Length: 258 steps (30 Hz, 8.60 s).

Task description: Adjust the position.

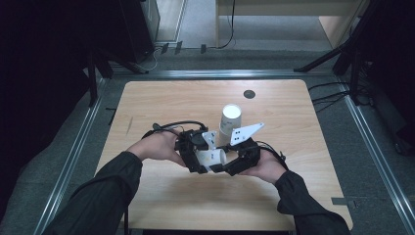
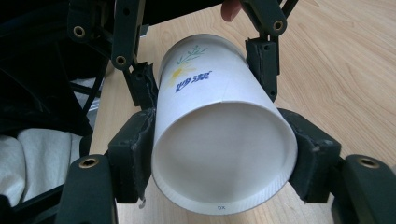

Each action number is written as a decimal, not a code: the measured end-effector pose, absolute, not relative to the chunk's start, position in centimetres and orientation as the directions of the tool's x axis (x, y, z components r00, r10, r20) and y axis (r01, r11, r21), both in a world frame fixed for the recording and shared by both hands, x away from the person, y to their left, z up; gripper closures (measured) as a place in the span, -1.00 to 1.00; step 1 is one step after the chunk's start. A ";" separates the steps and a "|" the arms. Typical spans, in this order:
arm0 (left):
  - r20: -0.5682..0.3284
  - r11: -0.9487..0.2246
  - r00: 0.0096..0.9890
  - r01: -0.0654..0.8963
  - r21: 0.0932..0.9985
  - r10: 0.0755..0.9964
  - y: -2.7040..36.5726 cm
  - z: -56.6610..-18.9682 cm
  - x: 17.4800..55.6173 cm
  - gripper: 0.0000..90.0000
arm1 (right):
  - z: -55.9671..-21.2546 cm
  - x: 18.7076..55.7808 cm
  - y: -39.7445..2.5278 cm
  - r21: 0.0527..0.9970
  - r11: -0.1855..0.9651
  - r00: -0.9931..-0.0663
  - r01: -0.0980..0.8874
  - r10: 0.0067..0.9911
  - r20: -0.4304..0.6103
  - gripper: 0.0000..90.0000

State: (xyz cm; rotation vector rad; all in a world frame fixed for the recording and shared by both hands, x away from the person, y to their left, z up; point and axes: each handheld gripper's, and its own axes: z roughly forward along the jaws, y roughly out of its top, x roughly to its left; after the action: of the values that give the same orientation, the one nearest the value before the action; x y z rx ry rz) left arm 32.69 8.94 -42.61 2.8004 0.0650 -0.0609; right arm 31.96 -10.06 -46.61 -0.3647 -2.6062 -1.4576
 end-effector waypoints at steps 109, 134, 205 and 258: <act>-0.260 -0.464 0.940 0.336 0.820 0.221 14.4 -46.6 30.7 -0.58 | -45.7 32.5 -12.0 0.861 0.418 -0.954 0.291 0.067 0.291 -0.24; -0.235 -0.477 0.952 0.301 0.826 0.194 14.6 -46.4 30.5 -0.52 | -45.8 32.6 -12.1 0.855 0.419 -0.947 0.307 0.045 0.318 -0.23; -0.113 -0.832 0.978 0.208 0.514 0.174 13.3 -39.4 33.2 -0.49 | -46.3 32.5 -12.3 0.827 0.481 -0.956 0.292 0.111 0.273 -0.36; -0.132 -0.954 0.985 0.145 0.264 0.113 9.7 -40.4 34.1 -0.49 | -47.0 32.3 -9.3 0.831 0.502 -0.971 0.241 0.123 0.207 -0.30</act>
State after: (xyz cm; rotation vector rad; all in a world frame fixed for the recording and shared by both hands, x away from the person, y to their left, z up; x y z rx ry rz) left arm 34.08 9.71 -40.37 2.8543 0.1893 -0.1668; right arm 32.25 -9.32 -47.03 -0.3184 -2.6160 -1.4768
